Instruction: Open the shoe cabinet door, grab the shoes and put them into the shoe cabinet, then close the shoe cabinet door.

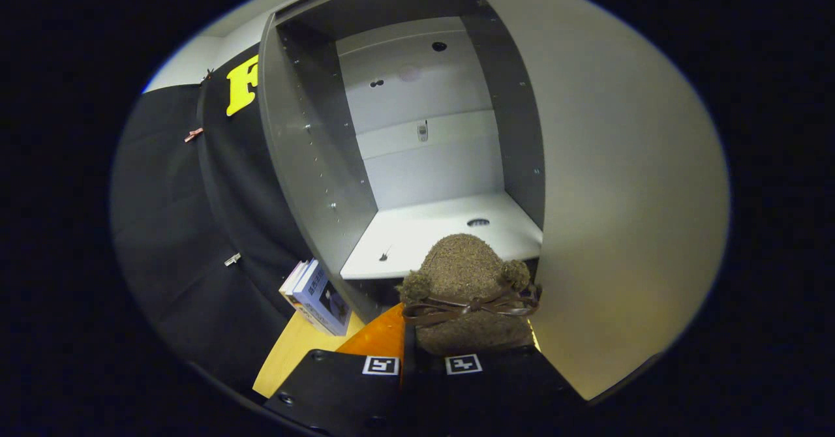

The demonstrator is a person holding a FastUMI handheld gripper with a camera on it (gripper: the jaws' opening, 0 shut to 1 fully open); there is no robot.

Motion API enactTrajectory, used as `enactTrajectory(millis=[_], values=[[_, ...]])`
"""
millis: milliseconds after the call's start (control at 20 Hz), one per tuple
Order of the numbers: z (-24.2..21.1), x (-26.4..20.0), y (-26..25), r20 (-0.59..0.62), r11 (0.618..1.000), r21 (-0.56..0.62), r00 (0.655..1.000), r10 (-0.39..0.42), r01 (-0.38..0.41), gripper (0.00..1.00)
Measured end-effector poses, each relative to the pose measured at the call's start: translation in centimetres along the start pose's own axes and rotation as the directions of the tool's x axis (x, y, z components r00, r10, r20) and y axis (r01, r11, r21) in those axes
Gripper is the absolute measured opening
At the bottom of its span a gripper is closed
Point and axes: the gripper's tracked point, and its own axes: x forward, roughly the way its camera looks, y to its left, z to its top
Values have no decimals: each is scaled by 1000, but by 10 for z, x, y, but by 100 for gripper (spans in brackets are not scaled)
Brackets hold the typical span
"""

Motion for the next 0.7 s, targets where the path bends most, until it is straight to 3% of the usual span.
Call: enactTrajectory(millis=[400,700], values=[[83,138,3,22,999,-17,999,-29,30,11],[92,233,-19,10,995,-19,995,-98,98,11]])
